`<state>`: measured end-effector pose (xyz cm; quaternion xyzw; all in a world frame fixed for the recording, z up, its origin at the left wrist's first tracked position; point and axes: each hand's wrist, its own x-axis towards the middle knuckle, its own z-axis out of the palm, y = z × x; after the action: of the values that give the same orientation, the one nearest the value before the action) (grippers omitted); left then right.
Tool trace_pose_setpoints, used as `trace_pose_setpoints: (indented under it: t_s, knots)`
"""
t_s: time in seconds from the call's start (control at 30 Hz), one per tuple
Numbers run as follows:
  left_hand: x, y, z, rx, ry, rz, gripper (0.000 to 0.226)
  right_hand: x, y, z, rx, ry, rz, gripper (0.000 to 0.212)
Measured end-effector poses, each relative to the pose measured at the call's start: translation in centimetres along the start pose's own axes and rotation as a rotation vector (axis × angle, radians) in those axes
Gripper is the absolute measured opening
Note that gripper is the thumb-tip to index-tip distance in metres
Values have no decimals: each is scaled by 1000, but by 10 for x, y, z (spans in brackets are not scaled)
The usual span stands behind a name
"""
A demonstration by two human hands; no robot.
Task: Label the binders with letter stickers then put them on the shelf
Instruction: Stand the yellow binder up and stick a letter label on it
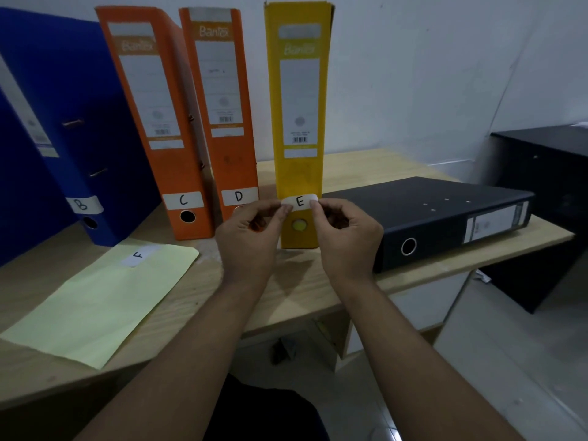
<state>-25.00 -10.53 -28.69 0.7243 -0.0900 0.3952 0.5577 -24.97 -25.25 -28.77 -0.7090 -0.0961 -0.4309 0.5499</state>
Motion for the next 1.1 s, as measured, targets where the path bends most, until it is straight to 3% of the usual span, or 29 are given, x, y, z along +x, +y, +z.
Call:
trace_pose_setpoints:
  t_s: [0.57, 1.1]
  knots:
    - [3, -9, 1, 86, -4, -68, 9, 2, 5, 3, -76, -57, -7, 3]
    - [3, -8, 0, 138, 2, -45, 11, 2, 4, 3, -109, -68, -16, 3]
